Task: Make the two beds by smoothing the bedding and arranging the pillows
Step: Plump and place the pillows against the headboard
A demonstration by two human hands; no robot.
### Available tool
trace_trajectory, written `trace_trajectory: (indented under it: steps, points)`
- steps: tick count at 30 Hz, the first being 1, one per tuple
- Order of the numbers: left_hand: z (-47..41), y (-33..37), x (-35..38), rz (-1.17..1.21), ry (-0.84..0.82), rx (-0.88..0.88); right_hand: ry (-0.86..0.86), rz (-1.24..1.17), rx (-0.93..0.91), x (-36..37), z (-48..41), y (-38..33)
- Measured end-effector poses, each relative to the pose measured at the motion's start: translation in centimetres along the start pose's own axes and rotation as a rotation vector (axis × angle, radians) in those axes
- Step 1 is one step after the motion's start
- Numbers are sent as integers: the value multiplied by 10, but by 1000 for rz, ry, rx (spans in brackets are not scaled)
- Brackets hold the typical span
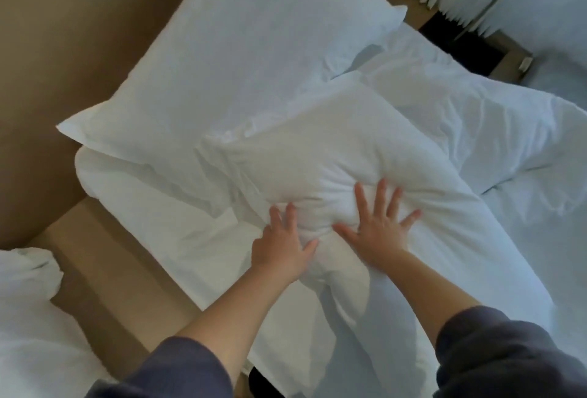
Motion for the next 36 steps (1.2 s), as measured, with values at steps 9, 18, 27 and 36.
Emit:
trace_trajectory:
  steps: [9, 18, 27, 36]
  points:
    - [-53, 37, 32, 815, 83, -444, 141, -137, 10, -6, -22, 21]
    - [-28, 11, -27, 812, -337, 68, 209, -475, 168, -48, -19, 33]
    - [-28, -22, 49, 1102, -35, -546, -31, -353, 396, -16, -68, 68]
    - [2, -6, 32, 1349, 29, -574, 188, -449, 302, -64, -32, 56]
Point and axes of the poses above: each hand's wrist, its own z-axis away from the middle knuckle, its own x-axis out of the palm, y = z × x, the point moved 5 cm from there along -z, towards the middle knuckle, and after that the axes turned 1 degree about x, right-handed, at the moved point
